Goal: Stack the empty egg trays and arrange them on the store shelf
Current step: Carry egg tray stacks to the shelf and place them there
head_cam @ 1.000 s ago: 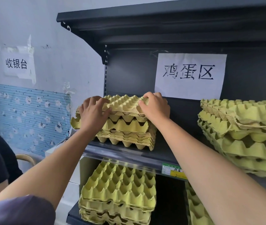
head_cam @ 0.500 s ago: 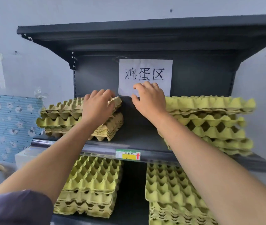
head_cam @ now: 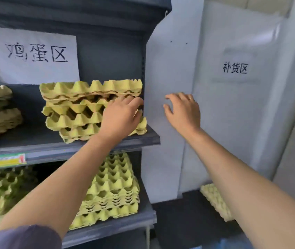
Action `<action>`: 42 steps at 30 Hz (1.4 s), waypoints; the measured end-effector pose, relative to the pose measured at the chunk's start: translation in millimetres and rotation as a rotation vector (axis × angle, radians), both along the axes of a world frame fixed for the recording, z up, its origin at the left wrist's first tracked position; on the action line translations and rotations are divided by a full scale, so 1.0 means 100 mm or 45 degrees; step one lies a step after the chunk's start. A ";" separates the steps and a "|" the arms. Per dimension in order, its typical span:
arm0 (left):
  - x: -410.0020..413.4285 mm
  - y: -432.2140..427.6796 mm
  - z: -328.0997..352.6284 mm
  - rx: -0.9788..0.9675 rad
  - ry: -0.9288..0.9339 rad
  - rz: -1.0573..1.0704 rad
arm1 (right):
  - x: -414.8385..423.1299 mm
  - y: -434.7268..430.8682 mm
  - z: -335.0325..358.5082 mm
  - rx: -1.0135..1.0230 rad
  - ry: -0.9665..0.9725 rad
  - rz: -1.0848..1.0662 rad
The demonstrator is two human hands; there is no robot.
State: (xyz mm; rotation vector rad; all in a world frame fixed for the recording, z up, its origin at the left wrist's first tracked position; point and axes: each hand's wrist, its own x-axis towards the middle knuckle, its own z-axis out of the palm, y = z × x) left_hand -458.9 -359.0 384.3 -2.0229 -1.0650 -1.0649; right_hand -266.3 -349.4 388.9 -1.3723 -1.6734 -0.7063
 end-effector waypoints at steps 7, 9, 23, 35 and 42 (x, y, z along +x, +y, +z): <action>1.38 0.51 -0.48 -0.036 0.115 -0.326 | 1.41 0.17 -0.50 -0.238 0.032 -0.280; 1.77 0.73 -0.66 -0.108 0.110 -0.421 | 1.75 0.24 -0.65 -0.302 0.016 -0.347; 3.86 1.60 -1.67 -0.715 0.322 -0.602 | 3.84 0.48 -1.68 -0.982 -0.014 -0.551; 5.29 2.08 -2.72 -1.308 0.379 -0.280 | 5.61 1.04 -2.47 -1.408 0.069 -0.391; 5.70 2.52 -3.26 -1.473 0.325 -0.191 | 6.21 1.63 -2.94 -1.581 0.054 -0.366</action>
